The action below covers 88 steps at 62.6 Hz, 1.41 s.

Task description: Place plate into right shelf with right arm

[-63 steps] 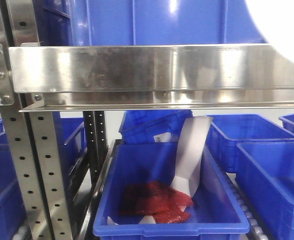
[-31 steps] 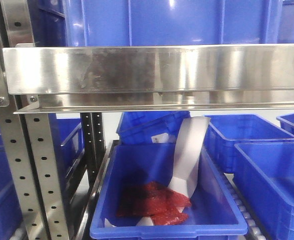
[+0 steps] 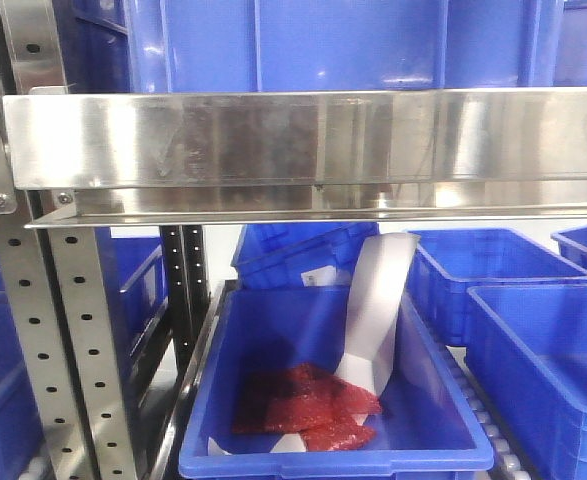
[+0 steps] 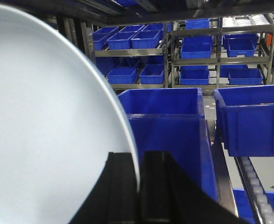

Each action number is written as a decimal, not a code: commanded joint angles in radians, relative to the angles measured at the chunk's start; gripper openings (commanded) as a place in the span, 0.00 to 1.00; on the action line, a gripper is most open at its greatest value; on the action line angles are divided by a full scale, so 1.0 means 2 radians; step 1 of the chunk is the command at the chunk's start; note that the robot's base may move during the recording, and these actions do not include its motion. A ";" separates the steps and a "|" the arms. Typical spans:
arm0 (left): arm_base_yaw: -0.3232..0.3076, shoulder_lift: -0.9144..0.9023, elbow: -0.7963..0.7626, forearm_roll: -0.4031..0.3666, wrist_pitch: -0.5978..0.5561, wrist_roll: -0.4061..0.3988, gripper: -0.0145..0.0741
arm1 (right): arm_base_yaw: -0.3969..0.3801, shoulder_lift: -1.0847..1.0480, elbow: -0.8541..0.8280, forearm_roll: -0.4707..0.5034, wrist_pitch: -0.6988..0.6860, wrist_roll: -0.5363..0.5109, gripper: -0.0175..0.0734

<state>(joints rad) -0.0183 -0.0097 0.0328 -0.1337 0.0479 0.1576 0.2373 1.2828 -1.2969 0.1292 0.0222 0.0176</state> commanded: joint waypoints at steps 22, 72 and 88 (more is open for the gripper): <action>-0.001 -0.005 0.005 -0.004 -0.045 -0.004 0.02 | 0.001 0.093 -0.081 -0.003 -0.103 0.000 0.27; -0.001 -0.005 0.005 -0.004 -0.045 -0.004 0.02 | 0.000 0.103 -0.081 -0.033 -0.111 0.000 0.33; -0.001 -0.005 0.005 -0.004 -0.045 -0.004 0.02 | -0.006 0.059 -0.048 -0.033 -0.072 0.000 0.25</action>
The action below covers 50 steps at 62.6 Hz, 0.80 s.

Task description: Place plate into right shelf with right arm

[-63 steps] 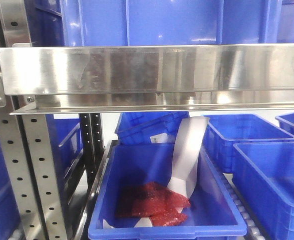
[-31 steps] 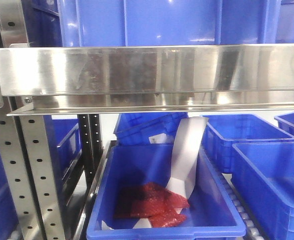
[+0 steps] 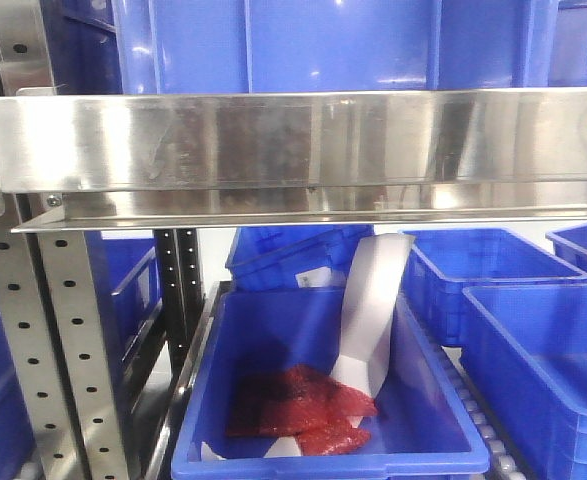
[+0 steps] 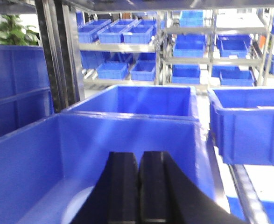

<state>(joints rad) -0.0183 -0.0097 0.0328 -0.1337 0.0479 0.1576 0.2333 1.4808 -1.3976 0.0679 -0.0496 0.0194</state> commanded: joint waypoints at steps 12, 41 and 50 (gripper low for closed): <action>-0.001 -0.005 0.005 -0.004 -0.045 -0.004 0.02 | -0.004 -0.127 0.149 -0.003 -0.114 -0.001 0.25; -0.001 -0.005 0.005 -0.004 -0.045 -0.004 0.02 | -0.004 -0.465 0.494 -0.010 -0.150 -0.001 0.25; -0.001 -0.005 0.005 -0.004 -0.045 -0.004 0.02 | -0.004 -0.575 0.556 -0.010 -0.127 -0.001 0.25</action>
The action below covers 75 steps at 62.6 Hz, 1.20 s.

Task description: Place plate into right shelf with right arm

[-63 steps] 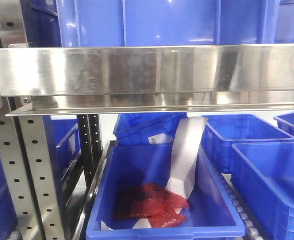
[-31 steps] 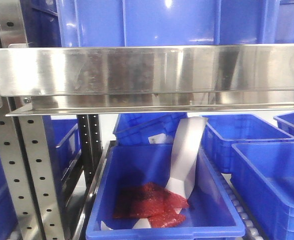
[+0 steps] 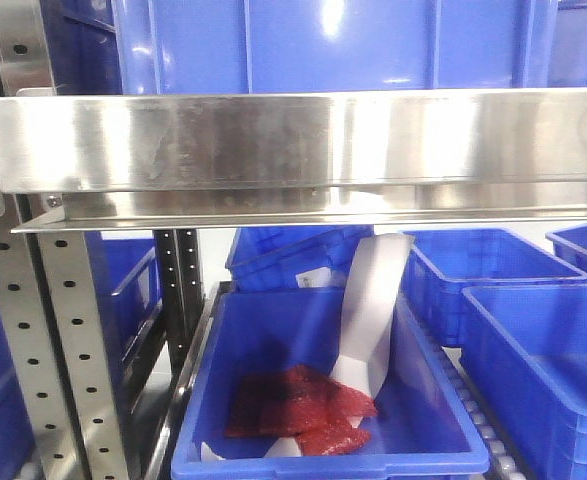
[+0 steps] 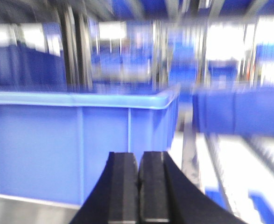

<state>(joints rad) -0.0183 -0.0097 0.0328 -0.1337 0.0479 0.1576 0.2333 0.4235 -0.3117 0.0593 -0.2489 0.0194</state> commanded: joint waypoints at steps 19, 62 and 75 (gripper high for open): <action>-0.001 -0.005 0.005 -0.004 -0.045 -0.004 0.02 | -0.004 -0.192 0.079 -0.006 0.003 -0.001 0.25; -0.001 -0.005 0.005 -0.004 -0.045 -0.004 0.02 | -0.038 -0.204 0.115 -0.006 0.005 -0.001 0.25; -0.001 -0.005 0.005 -0.004 -0.045 -0.004 0.02 | -0.096 -0.227 0.163 -0.014 0.082 -0.001 0.25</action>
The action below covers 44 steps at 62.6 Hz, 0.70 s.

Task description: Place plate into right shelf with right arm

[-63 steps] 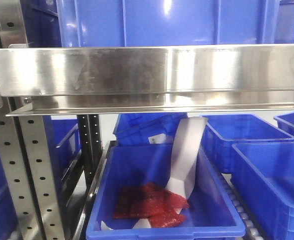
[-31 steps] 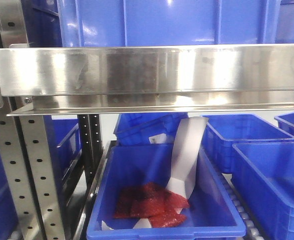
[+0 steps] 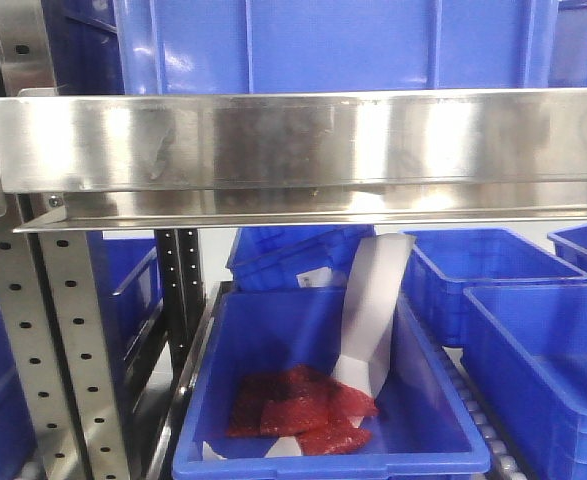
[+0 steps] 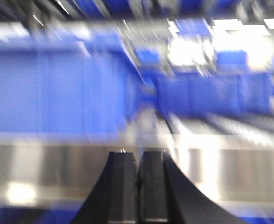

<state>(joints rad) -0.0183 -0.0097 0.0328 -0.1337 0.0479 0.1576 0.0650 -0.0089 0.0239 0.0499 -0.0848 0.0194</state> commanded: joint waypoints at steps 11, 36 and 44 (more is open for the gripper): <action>-0.001 -0.005 0.005 -0.004 -0.045 -0.004 0.02 | -0.016 -0.010 -0.005 -0.010 0.017 0.000 0.25; -0.001 -0.005 0.005 -0.004 -0.045 -0.004 0.02 | -0.015 -0.010 -0.005 -0.010 0.006 0.000 0.25; -0.001 -0.005 0.005 -0.004 -0.045 -0.004 0.02 | -0.015 -0.010 -0.005 -0.010 0.008 0.000 0.25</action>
<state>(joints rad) -0.0183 -0.0097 0.0328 -0.1337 0.0479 0.1576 0.0377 -0.0105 0.0289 0.0409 0.0239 0.0194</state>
